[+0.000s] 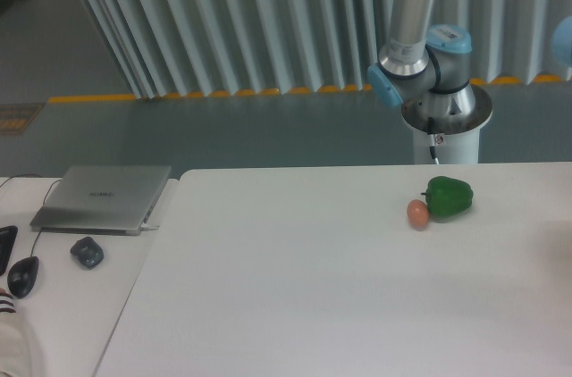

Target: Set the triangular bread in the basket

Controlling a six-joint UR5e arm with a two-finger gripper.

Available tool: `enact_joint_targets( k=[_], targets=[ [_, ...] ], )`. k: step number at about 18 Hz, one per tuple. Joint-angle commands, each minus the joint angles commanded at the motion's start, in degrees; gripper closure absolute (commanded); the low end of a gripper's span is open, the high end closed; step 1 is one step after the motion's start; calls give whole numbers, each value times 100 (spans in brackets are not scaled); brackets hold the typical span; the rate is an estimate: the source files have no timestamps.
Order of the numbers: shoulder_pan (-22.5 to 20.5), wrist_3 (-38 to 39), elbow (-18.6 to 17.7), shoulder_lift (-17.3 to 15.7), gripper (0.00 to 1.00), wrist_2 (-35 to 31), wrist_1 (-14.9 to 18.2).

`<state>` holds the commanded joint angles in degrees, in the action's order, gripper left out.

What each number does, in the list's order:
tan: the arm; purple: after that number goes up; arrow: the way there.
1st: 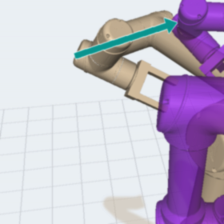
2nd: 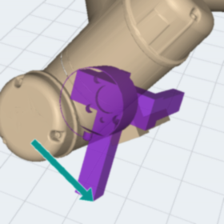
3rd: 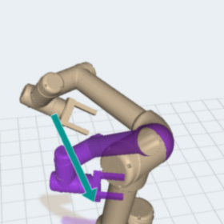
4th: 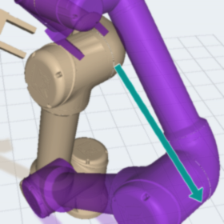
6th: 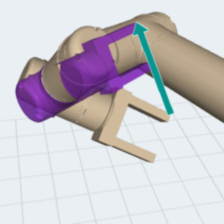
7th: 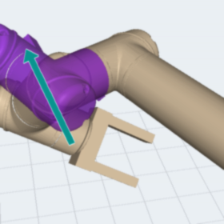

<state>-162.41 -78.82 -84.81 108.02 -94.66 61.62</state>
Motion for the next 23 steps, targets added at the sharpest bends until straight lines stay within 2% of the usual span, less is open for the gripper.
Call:
enact_joint_targets(
  k=[3, 5, 6, 8, 9, 10, 13, 14, 15, 23],
  targets=[
    [-404, -930, -61, 0, 90, -44, -9],
    [-555, -1151, -62, -35, 90, -44, -9],
    [-608, -1536, -62, -9, 90, -87, -36],
    [-687, -2012, -53, 17, 89, -341, -219],
    [-687, -2040, -44, 96, 88, -438, -420],
    [-713, -2032, -18, 166, 88, -457, -501],
    [-757, -1997, 53, 281, 78, -466, -625],
    [-801, -1997, 61, 273, 68, -457, -642],
    [-819, -1997, 79, 281, 1, -457, -651],
    [-767, -1752, 26, 264, 0, -457, -660]
  ],
)
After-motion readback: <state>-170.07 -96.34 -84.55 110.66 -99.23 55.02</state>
